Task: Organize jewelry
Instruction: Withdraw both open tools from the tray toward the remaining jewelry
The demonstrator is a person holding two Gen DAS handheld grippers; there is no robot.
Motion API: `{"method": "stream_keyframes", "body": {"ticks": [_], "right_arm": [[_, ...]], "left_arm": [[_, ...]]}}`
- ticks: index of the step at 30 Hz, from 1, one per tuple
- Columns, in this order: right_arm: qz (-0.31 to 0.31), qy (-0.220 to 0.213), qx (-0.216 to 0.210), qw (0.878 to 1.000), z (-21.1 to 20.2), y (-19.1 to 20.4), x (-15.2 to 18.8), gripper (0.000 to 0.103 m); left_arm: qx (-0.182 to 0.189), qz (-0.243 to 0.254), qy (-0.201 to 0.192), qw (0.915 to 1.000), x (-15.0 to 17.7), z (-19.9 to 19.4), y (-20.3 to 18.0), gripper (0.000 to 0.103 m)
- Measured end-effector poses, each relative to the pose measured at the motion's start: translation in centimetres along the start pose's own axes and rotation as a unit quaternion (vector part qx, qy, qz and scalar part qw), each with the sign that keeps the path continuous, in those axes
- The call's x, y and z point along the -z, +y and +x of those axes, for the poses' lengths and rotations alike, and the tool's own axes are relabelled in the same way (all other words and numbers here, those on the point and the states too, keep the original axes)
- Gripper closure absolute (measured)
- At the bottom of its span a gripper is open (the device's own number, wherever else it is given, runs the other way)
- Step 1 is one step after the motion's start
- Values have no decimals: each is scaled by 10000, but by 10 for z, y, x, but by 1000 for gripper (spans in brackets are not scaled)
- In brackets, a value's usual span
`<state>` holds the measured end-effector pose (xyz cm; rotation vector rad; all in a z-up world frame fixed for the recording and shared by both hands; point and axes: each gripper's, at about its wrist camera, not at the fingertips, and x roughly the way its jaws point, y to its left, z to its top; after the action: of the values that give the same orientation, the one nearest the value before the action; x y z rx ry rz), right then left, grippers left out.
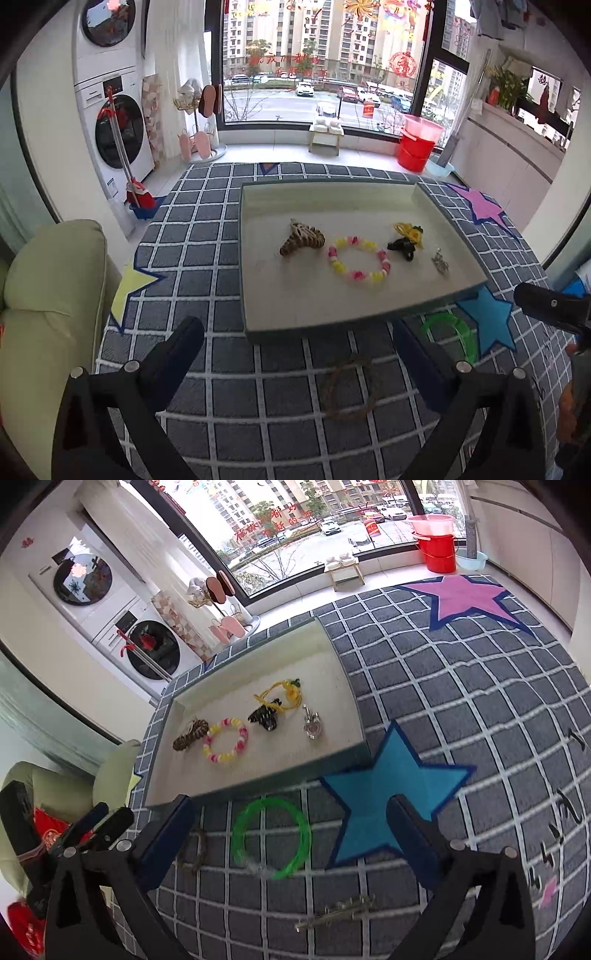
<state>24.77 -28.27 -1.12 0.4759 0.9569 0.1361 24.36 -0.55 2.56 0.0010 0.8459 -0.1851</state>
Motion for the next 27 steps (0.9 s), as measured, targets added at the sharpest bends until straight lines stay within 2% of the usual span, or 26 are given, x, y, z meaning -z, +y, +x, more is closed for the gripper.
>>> {"method": "stream_keyframes", "body": {"ticks": [4,10,16,21,27], "right_arm": [[-165,-125,154,9997,-10,7,12,0],[-273,-315,187,9990,-25,15,29,0],[-211,-67,186,9996,-29,15,41,0],[-320,228,344,9986,-29,14,55,0],[-102,474,392,9981,-27,-1,72,0]], "left_arm": [[-188,27,-121,9997,11,-10,2,0],[-21,-45,73,10000,33,-14,7,0],[87,-124,283,9995,54,-16,7,0],[115,-137,399,9990,65,-17,4,0],[125,-66,502,9986,73,-15,-1,0]]}}
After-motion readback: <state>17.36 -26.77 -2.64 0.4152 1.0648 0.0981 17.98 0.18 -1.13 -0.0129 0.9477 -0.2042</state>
